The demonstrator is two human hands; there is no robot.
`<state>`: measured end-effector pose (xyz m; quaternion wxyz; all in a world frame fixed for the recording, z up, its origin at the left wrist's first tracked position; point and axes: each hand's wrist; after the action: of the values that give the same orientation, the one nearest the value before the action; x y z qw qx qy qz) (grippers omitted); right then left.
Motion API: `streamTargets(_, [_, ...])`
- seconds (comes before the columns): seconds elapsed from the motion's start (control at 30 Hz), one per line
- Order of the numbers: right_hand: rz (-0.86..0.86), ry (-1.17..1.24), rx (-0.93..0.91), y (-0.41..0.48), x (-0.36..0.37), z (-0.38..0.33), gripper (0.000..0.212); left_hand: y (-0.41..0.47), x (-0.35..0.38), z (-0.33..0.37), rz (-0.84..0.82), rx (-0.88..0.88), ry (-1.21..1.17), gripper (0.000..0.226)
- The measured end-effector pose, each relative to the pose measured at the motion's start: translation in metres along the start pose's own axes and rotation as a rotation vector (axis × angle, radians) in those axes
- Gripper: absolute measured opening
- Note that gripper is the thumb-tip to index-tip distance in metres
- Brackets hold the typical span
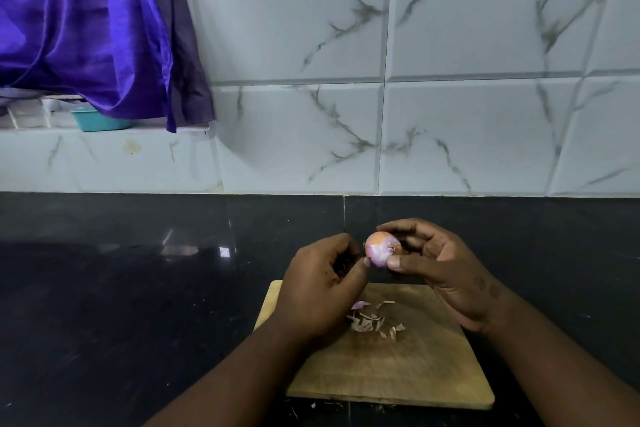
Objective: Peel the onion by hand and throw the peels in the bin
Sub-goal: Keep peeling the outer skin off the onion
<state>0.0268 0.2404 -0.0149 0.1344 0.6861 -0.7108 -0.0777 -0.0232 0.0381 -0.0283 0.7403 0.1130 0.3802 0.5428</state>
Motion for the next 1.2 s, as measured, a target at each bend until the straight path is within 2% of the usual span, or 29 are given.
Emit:
streamTargets(0.27, [0.013,0.000,-0.017,0.001,-0.003,-0.001,0.049,0.003,0.000,-0.005,0.048,-0.098,0.015,0.016])
streamTargets(0.4, [-0.004,0.005,0.008,0.000,-0.002,-0.001,0.048,-0.001,-0.001,0.004,0.009,-0.026,-0.083,0.038])
streamTargets(0.53, [0.004,0.000,0.019,-0.001,0.001,-0.002,0.048,0.001,0.001,0.001,0.014,0.014,-0.074,0.020])
streamTargets(0.73, [0.000,0.012,0.024,0.000,0.001,-0.003,0.047,0.001,0.002,-0.001,0.014,-0.059,-0.087,0.018])
streamTargets(0.87, [-0.004,0.024,0.023,-0.001,0.001,-0.003,0.044,0.003,0.001,-0.006,0.009,-0.167,0.058,0.011])
streamTargets(0.93, [-0.020,0.016,0.033,-0.001,0.001,-0.002,0.044,0.003,0.001,-0.005,-0.022,-0.180,0.108,0.017])
streamTargets(1.03, [-0.028,0.043,0.046,0.000,0.002,-0.002,0.044,0.003,0.000,-0.005,0.011,-0.150,0.029,0.008])
streamTargets(1.13, [-0.028,0.063,0.048,0.000,0.002,-0.003,0.043,0.000,0.000,0.001,-0.007,-0.099,-0.126,0.037])
streamTargets(1.2, [-0.020,0.075,0.043,0.001,0.002,-0.003,0.043,-0.001,0.000,0.004,-0.048,-0.091,-0.141,0.037])
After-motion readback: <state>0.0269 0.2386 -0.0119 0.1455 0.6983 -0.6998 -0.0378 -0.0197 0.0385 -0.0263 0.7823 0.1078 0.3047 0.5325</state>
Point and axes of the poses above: each hand's wrist, its own y-axis towards the middle knuckle, its own x-axis out of the palm, z = x × y
